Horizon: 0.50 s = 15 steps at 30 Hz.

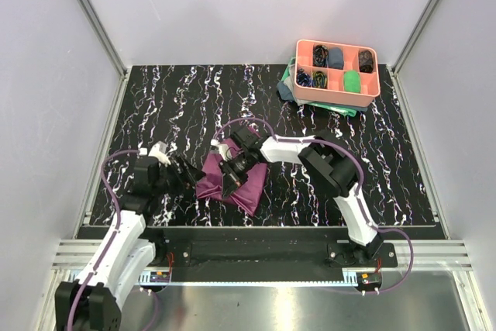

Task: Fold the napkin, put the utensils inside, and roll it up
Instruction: Roll the napkin with the utensil

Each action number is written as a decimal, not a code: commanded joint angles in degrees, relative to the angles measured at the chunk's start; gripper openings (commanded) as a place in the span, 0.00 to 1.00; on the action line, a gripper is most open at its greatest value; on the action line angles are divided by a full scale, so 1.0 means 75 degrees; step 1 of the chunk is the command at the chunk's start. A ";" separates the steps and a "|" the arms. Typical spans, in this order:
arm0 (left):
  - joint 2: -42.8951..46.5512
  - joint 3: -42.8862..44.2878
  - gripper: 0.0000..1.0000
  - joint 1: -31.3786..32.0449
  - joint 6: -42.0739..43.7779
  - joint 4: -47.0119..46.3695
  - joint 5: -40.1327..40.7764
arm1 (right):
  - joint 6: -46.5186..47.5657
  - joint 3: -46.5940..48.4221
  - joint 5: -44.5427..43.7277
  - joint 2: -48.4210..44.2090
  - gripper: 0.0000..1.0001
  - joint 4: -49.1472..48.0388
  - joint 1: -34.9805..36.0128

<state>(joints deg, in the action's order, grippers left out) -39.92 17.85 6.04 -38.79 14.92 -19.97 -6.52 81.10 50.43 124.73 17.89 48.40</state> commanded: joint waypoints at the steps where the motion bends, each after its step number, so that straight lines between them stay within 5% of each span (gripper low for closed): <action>1: 0.0365 0.0117 0.83 0.0424 -0.0405 0.0670 0.0458 | -0.0325 0.0471 0.1020 0.0407 0.00 0.0040 -0.0184; 8: 0.0635 0.0445 0.84 0.1711 -0.0992 0.1877 0.0740 | -0.0548 0.0776 0.1244 0.0842 0.00 0.0029 -0.0348; 15: 0.0096 0.0176 0.89 0.2124 -0.1251 0.1481 0.0353 | -0.0513 0.0800 0.1268 0.0854 0.00 0.0029 -0.0372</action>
<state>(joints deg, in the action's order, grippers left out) -37.36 18.63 21.23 -46.63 28.25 -16.43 -10.09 85.03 58.19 130.61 18.33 46.19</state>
